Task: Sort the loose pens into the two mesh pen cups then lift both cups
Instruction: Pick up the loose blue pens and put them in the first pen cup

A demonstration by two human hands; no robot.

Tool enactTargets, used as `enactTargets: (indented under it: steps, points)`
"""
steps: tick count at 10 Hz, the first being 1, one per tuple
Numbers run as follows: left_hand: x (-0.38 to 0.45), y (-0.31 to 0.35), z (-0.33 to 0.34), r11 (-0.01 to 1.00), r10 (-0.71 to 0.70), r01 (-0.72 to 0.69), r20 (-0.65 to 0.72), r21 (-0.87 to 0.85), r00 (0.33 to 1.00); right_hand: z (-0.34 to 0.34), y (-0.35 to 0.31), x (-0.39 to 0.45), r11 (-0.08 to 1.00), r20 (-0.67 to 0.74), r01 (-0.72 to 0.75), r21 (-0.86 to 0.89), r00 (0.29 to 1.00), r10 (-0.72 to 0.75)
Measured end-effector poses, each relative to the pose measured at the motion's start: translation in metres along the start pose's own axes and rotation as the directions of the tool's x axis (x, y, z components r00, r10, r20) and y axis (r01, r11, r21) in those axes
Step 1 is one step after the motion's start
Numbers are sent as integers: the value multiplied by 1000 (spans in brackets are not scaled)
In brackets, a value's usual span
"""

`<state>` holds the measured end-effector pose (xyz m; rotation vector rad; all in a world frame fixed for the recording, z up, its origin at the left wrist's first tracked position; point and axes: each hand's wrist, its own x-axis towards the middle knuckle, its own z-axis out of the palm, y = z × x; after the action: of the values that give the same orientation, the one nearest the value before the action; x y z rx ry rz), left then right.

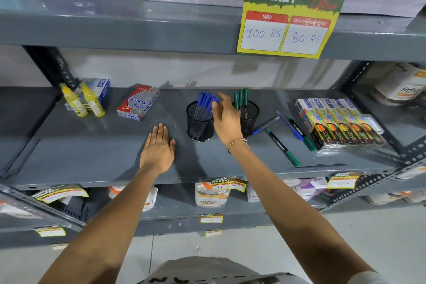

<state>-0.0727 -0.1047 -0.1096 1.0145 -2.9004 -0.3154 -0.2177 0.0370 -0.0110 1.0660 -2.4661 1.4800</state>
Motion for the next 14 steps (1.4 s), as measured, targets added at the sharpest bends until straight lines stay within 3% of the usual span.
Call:
enactTargets:
  steps: [2,3,4,6,9,11,12,13,14]
  points:
    - [2,0,1,1000,-7,7,14,-1,1000,-48,35,5,995,-292,-77,-65,955,55]
    - [3,0,3,1000,-9,9,0,5,1000,-87,83,5,896,-314,-370,-247,905,287]
    - [3,0,3,1000,-13,13,-9,3,1000,-117,125,-1,675,-298,-577,-460,817,494]
    - [4,-1,4,1000,-7,7,-12,10,1000,-130,154,-11,524,-302,-612,-592,772,560]
    - [3,-1,4,1000,-3,3,-19,1,1000,-127,153,-8,496,-309,-654,-571,731,608]
    - [3,0,3,1000,-8,8,-13,2,1000,-131,136,0,464,-372,-643,-609,748,550]
    - [2,1,2,1000,-12,12,-11,0,1000,-142,109,15,514,-407,-616,-596,784,468]
    - [1,1,2,1000,-11,11,-10,-4,1000,-148,70,28,768,-494,-499,-401,824,277]
    - [1,2,1,1000,-13,13,-4,-1,1000,-142,28,34,959,-552,-239,-154,826,117]
